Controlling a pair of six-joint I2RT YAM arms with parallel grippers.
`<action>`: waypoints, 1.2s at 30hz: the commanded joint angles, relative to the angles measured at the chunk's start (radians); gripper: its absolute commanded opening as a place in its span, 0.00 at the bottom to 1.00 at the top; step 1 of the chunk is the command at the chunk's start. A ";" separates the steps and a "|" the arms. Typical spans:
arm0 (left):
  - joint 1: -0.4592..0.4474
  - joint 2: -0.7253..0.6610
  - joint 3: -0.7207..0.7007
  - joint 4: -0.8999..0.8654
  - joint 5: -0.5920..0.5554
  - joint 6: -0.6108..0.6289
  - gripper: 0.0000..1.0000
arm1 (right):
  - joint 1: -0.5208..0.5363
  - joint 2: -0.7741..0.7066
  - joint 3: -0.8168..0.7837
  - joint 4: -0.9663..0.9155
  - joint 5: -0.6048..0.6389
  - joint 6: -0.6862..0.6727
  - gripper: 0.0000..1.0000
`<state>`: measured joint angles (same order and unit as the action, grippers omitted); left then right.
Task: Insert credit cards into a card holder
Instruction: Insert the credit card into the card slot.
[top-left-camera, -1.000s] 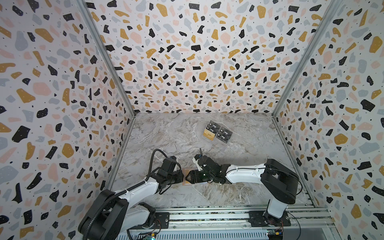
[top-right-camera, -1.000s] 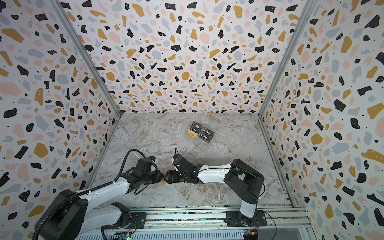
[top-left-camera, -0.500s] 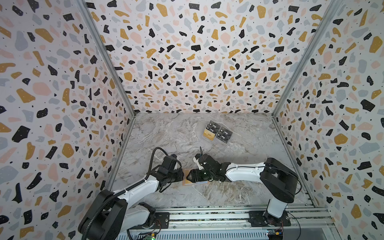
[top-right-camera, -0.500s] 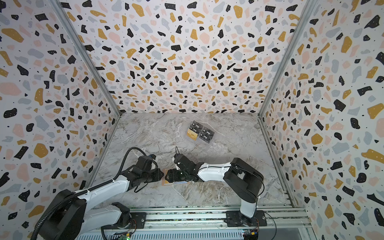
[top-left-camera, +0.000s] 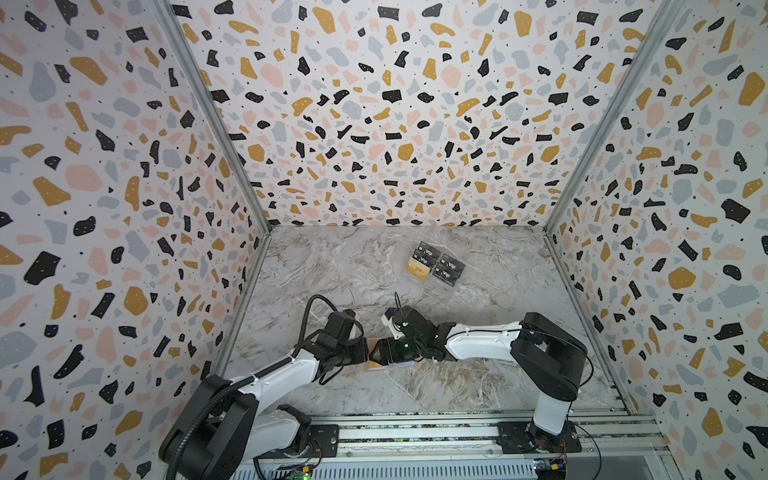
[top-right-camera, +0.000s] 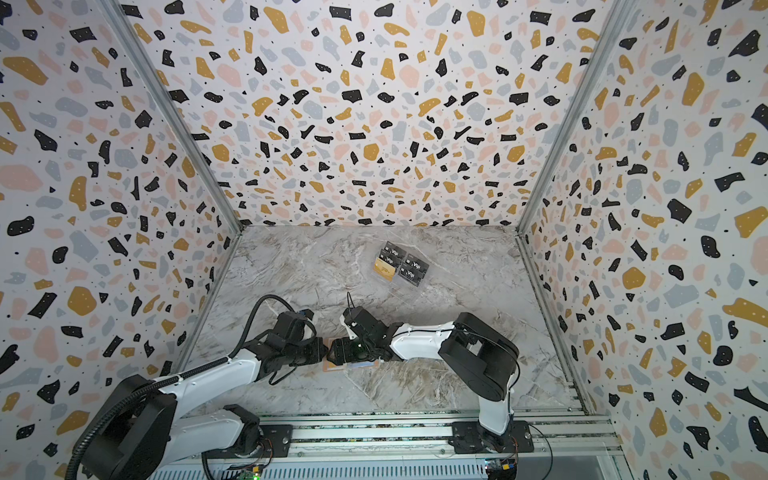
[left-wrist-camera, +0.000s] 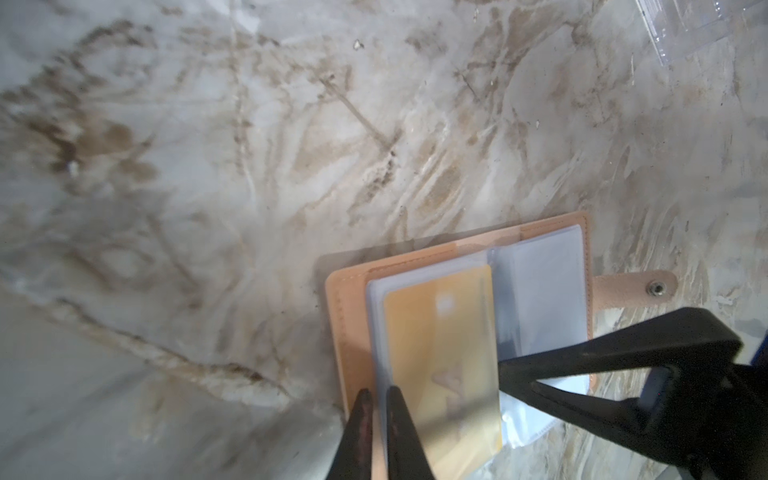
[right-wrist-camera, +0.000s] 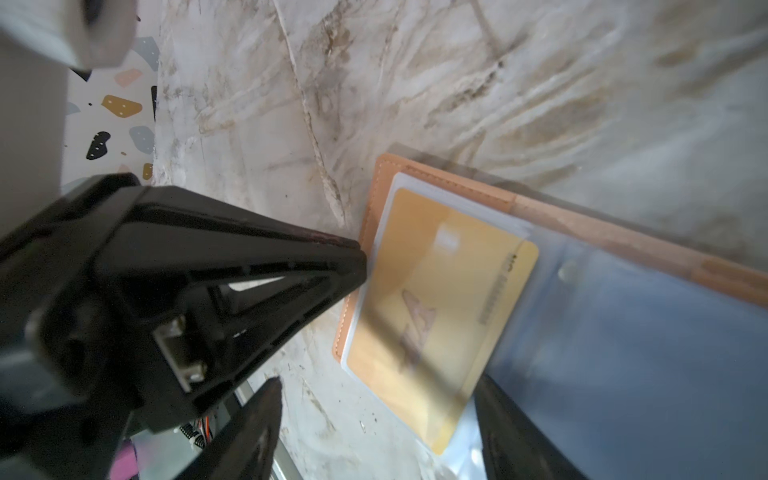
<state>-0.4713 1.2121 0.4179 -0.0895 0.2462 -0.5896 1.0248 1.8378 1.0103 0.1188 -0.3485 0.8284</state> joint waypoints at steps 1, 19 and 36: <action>0.002 0.004 -0.008 0.036 0.031 -0.009 0.11 | -0.002 0.010 0.039 -0.004 -0.024 -0.014 0.73; -0.007 -0.025 0.176 -0.255 -0.159 0.067 0.22 | -0.112 -0.163 -0.086 -0.008 -0.049 -0.145 0.54; -0.133 0.170 0.150 0.101 0.085 -0.156 0.30 | -0.216 -0.096 -0.163 0.010 -0.148 -0.256 0.35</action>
<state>-0.5999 1.3651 0.5915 -0.0574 0.2985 -0.7177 0.8043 1.7382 0.8608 0.1265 -0.4824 0.5961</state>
